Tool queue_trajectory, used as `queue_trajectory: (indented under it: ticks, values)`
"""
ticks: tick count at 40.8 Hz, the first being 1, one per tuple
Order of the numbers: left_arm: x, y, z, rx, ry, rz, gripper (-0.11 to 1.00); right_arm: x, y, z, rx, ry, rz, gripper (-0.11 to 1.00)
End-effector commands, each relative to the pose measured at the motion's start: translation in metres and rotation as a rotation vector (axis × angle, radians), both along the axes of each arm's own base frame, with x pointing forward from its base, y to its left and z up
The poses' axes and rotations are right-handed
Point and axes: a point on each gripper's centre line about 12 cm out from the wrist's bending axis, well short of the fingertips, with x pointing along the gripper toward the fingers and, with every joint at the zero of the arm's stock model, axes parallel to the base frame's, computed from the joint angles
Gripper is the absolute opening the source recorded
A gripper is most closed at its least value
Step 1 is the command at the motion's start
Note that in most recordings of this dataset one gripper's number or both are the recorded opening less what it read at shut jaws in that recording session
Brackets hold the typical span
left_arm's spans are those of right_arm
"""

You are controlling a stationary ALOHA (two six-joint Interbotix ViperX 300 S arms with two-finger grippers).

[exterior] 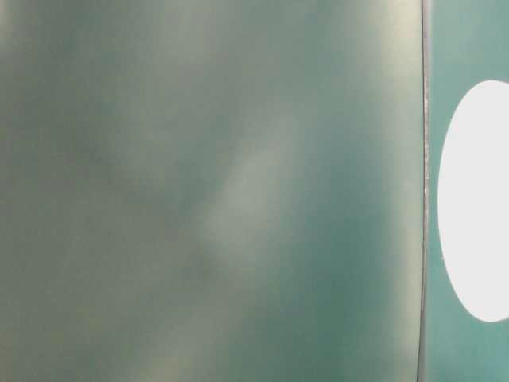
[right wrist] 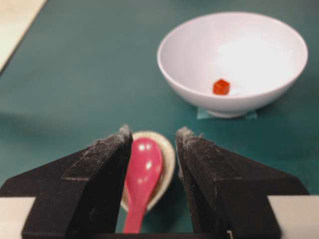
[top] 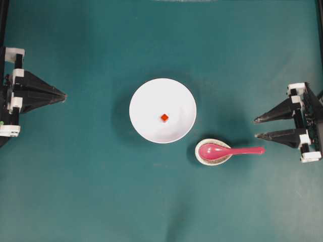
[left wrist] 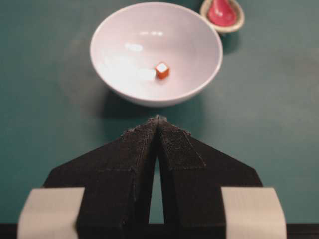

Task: Grip the spoon and scoop the red block from the bowl with right arm.
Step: 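Move the right gripper toward the pink spoon handle, then close the right gripper on the pink spoon handle end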

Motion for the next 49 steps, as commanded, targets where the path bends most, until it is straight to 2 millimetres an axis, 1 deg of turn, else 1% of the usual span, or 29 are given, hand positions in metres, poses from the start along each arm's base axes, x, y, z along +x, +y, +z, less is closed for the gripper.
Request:
queue_trajectory:
  ticks: [1, 8, 24, 35, 49]
  values:
    - [0.003, 0.000, 0.010, 0.004, -0.023, 0.001, 0.00, 0.001, 0.000, 0.000, 0.012, -0.027, -0.010, 0.48]
    - [0.003, 0.000, 0.010, 0.004, -0.024, 0.001, 0.00, -0.002, 0.003, -0.007, 0.018, -0.024, -0.003, 0.48]
    - [0.003, 0.000, 0.008, 0.005, -0.014, 0.001, 0.00, -0.001, 0.013, -0.014, 0.029, 0.011, 0.026, 0.48]
    - [0.003, 0.000, 0.008, 0.007, -0.013, 0.000, 0.00, -0.004, 0.011, -0.029, 0.015, 0.069, 0.009, 0.48]
    - [0.003, 0.001, 0.008, 0.010, -0.013, 0.000, 0.00, 0.001, 0.020, -0.045, 0.015, 0.112, 0.000, 0.48]
